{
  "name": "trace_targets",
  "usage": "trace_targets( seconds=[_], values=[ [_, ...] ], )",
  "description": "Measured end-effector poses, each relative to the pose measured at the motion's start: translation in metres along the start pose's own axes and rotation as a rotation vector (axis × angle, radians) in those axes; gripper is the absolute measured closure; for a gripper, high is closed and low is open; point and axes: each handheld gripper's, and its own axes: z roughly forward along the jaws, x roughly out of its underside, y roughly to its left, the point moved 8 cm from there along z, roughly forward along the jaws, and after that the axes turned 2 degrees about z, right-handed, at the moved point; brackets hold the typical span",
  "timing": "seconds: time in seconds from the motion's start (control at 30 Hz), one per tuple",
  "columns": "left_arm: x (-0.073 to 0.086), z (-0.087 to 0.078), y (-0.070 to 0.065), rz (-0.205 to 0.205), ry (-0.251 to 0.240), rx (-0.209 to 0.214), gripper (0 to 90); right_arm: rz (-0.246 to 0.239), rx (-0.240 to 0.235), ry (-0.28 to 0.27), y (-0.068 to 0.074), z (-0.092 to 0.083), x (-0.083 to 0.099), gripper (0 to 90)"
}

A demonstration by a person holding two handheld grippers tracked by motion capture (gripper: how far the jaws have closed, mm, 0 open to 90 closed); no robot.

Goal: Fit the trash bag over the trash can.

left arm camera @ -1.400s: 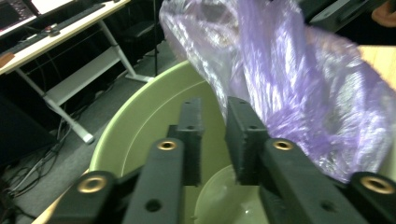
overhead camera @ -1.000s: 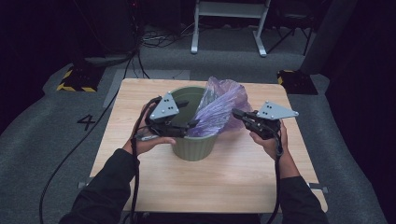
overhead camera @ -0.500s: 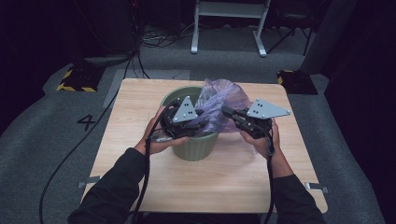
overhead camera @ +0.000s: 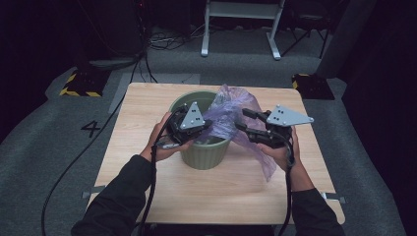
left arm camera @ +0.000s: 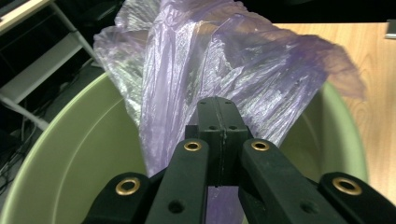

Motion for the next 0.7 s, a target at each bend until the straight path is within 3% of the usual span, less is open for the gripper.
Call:
trace_targets(
  seconds=[0.07, 0.1, 0.17, 0.2, 0.23, 0.33, 0.37, 0.47, 0.57, 0.6, 0.67, 0.7],
  values=[
    [0.001, 0.000, 0.001, 0.000, 0.004, -0.003, 90.0, 0.003, -0.001, 0.001, 0.000, -0.004, 0.002, 41.9],
    [0.004, -0.001, 0.004, -0.007, 0.006, -0.008, 90.0, 0.000, 0.008, 0.005, -0.001, -0.014, 0.008, 34.2],
    [0.006, -0.001, 0.006, -0.016, 0.010, -0.010, 90.0, 0.002, 0.003, 0.002, -0.001, -0.017, 0.010, 32.4],
    [0.008, -0.002, 0.008, -0.018, 0.010, -0.015, 90.0, -0.006, 0.009, 0.015, 0.000, -0.027, 0.020, 26.0],
    [0.008, -0.003, 0.009, -0.022, 0.009, -0.017, 90.0, -0.009, 0.012, 0.023, 0.000, -0.030, 0.024, 25.0],
    [0.010, -0.004, 0.010, -0.025, 0.012, -0.018, 90.0, -0.020, 0.007, 0.062, 0.003, -0.035, 0.041, 21.8],
    [0.011, -0.005, 0.012, -0.031, 0.010, -0.020, 90.0, -0.055, 0.026, 0.126, 0.005, -0.037, 0.058, 20.2],
    [0.012, -0.008, 0.014, -0.040, 0.003, -0.018, 90.0, -0.115, 0.087, 0.210, 0.009, -0.034, 0.083, 25.0],
    [0.015, -0.011, 0.019, -0.060, -0.005, -0.019, 90.0, -0.130, 0.114, 0.285, 0.013, -0.023, 0.110, 26.3],
    [0.015, -0.011, 0.019, -0.060, -0.005, -0.019, 90.0, -0.130, 0.114, 0.285, 0.013, -0.023, 0.110, 26.3],
    [0.016, -0.013, 0.021, -0.068, -0.014, -0.022, 90.0, -0.128, 0.186, 0.307, 0.007, -0.014, 0.124, 38.5],
    [0.016, -0.013, 0.021, -0.068, -0.014, -0.022, 90.0, -0.111, 0.208, 0.301, 0.003, -0.012, 0.127, 49.3]
  ],
)
